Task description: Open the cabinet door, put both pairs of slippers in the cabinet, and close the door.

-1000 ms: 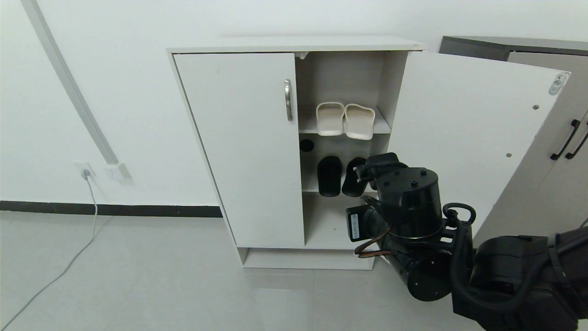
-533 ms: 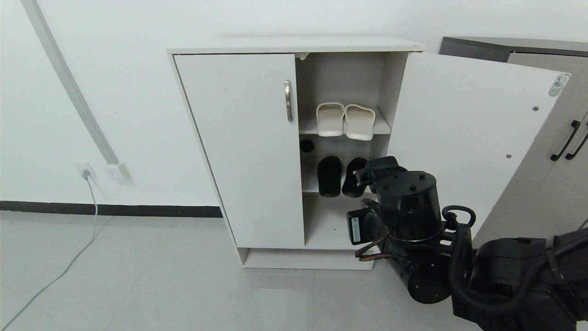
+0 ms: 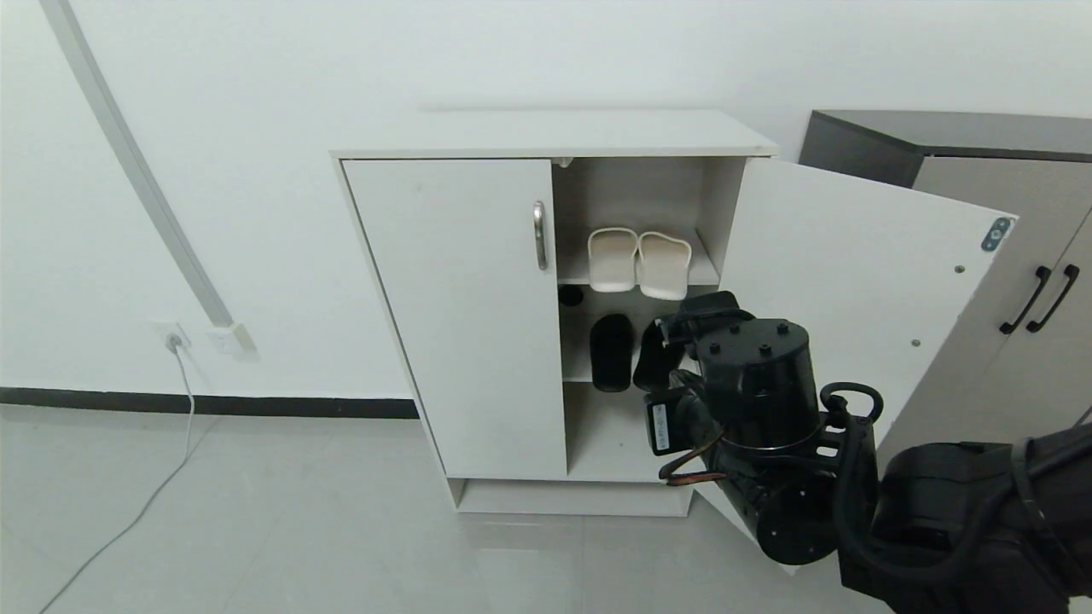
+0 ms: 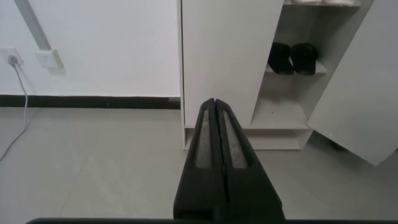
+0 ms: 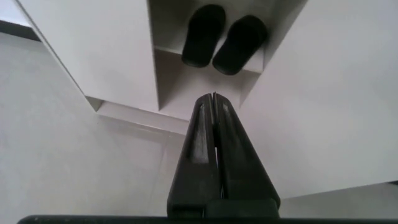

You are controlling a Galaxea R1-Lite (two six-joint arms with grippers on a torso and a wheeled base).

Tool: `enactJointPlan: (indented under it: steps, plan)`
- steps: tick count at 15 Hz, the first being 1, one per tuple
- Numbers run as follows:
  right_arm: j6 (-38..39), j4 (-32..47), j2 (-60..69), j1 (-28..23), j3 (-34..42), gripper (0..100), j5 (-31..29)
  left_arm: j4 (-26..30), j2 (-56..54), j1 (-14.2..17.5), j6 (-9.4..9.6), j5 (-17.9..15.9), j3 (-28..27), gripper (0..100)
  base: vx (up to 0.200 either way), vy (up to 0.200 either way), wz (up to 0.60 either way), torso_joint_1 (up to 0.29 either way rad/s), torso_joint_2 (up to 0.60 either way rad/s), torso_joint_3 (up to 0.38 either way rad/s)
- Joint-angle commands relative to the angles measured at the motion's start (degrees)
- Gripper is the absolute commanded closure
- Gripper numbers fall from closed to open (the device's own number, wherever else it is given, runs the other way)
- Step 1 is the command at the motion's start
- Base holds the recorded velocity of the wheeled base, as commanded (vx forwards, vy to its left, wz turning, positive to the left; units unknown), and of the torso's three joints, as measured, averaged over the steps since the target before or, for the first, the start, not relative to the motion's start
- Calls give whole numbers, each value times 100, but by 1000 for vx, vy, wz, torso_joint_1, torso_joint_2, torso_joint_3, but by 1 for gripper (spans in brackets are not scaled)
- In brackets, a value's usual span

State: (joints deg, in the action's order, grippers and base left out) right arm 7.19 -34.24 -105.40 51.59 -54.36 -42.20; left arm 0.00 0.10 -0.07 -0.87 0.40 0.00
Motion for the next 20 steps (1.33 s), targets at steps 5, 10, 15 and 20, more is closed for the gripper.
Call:
enactJointPlan:
  steps: [5, 10, 15, 20]
  plan:
    - [1, -3, -16, 9, 4, 100, 2, 0, 8, -1, -1, 4, 0, 100, 0, 0, 0, 133, -467, -340]
    - [1, -3, 2, 9, 31, 100, -7, -9, 8, -1, -1, -5, 0, 100, 0, 0, 0, 167, -483, -319]
    - [1, -3, -16, 9, 39, 100, 2, -9, -1, -1, -10, 4, 0, 100, 0, 0, 0, 197, -507, -312]
    - [1, -3, -24, 9, 39, 100, -7, -9, -1, -1, -10, 4, 0, 100, 0, 0, 0, 229, -542, -312]
